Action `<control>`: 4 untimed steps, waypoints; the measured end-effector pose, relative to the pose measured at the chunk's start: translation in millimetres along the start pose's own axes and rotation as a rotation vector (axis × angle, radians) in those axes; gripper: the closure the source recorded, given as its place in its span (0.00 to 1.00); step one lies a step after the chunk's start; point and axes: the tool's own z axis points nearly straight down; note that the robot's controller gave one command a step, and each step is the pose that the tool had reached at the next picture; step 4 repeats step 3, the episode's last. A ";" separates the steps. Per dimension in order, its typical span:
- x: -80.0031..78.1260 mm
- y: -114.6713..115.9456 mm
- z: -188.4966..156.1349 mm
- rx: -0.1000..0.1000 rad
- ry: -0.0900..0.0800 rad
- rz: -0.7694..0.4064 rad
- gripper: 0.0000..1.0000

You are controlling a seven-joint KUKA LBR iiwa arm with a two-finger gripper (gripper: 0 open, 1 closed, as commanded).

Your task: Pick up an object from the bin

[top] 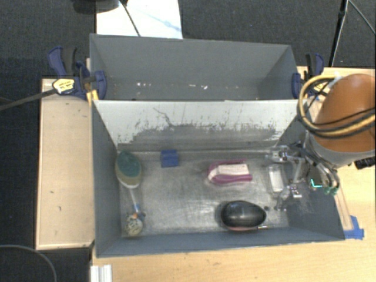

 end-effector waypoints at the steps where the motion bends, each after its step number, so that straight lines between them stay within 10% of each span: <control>1: 5.2 37.1 126.9 0.003 -0.014 -0.416 0.00; 2: 7.1 36.7 126.4 0.002 -0.008 -0.418 1.00; 3: 10.3 51.8 -26.8 0.004 -0.014 -0.412 1.00; 4: 10.3 51.8 -26.8 0.004 -0.014 -0.412 1.00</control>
Offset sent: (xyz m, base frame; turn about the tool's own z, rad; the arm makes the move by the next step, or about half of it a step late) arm -0.0081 0.0366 -0.1268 -0.4168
